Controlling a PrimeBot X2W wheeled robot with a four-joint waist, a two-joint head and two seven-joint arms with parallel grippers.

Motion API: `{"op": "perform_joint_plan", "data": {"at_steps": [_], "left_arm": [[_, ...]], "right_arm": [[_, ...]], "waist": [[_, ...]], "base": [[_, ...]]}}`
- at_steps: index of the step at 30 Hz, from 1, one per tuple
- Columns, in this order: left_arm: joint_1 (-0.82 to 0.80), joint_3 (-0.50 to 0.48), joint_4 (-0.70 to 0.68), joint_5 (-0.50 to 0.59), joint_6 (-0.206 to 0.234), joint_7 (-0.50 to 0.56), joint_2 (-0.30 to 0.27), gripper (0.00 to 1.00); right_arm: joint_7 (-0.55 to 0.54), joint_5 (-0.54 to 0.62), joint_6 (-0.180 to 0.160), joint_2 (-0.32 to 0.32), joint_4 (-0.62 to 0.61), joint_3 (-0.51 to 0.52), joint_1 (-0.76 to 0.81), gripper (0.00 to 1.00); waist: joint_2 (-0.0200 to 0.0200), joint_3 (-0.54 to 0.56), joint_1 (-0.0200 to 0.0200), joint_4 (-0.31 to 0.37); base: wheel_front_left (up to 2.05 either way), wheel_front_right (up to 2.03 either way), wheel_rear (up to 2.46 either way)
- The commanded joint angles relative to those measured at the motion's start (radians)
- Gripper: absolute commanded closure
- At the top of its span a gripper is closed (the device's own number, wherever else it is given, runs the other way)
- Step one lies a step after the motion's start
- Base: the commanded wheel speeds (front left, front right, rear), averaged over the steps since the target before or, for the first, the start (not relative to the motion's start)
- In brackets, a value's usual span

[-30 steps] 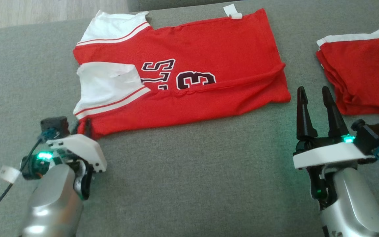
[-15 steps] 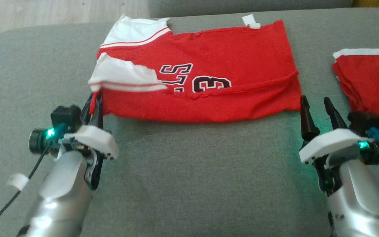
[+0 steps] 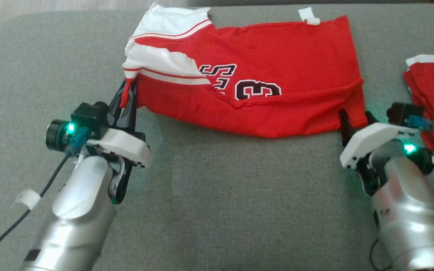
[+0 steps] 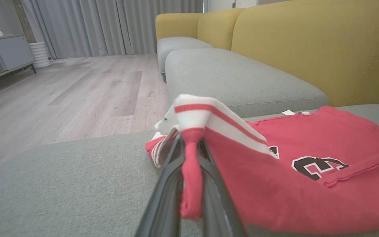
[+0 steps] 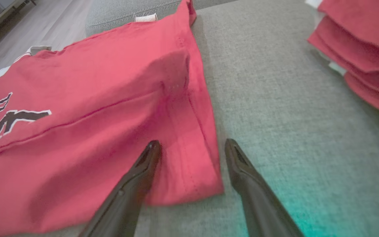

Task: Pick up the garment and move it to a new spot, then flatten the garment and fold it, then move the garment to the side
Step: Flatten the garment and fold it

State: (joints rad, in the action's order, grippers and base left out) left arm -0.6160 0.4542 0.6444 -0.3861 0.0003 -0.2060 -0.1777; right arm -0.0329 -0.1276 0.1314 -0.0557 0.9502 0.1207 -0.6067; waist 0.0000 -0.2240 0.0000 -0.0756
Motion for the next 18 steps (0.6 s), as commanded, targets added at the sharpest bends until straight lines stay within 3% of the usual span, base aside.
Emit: {"op": "perform_joint_plan", "data": {"at_steps": [1, 6, 7, 8, 18], "left_arm": [[-0.031, -0.027, -0.037, 0.005, 0.007, -0.001, -0.028, 1.00], [-0.017, -0.018, -0.055, 0.003, 0.013, 0.016, -0.032, 1.00], [-0.013, -0.017, -0.057, 0.002, 0.015, 0.020, -0.033, 1.00], [-0.009, -0.015, -0.058, 0.001, 0.017, 0.025, -0.035, 1.00], [0.056, -0.010, -0.055, -0.015, 0.034, 0.057, -0.056, 1.00]], "right_arm": [[-0.004, 0.012, -0.001, 0.005, 0.005, -0.022, -0.033, 0.00], [0.014, 0.049, -0.001, 0.005, 0.105, -0.038, -0.080, 0.00], [0.018, 0.054, -0.001, 0.005, 0.121, -0.043, -0.086, 0.33], [0.024, 0.059, -0.001, 0.005, 0.135, -0.047, -0.092, 1.00], [0.132, 0.136, -0.001, 0.005, 0.192, 0.008, -0.091, 1.00]], "waist": [[0.0000, -0.007, 0.0000, -0.006], [0.0000, -0.013, 0.0000, -0.020], [0.0000, -0.012, 0.0000, -0.022], [0.0000, -0.011, 0.0000, -0.023], [0.0000, 0.058, 0.0000, -0.003]], "base": [[0.00, 0.00, 0.00], [0.00, 0.00, 0.00], [0.00, 0.00, 0.00], [0.00, 0.00, 0.00], [0.00, 0.00, 0.00]]}}
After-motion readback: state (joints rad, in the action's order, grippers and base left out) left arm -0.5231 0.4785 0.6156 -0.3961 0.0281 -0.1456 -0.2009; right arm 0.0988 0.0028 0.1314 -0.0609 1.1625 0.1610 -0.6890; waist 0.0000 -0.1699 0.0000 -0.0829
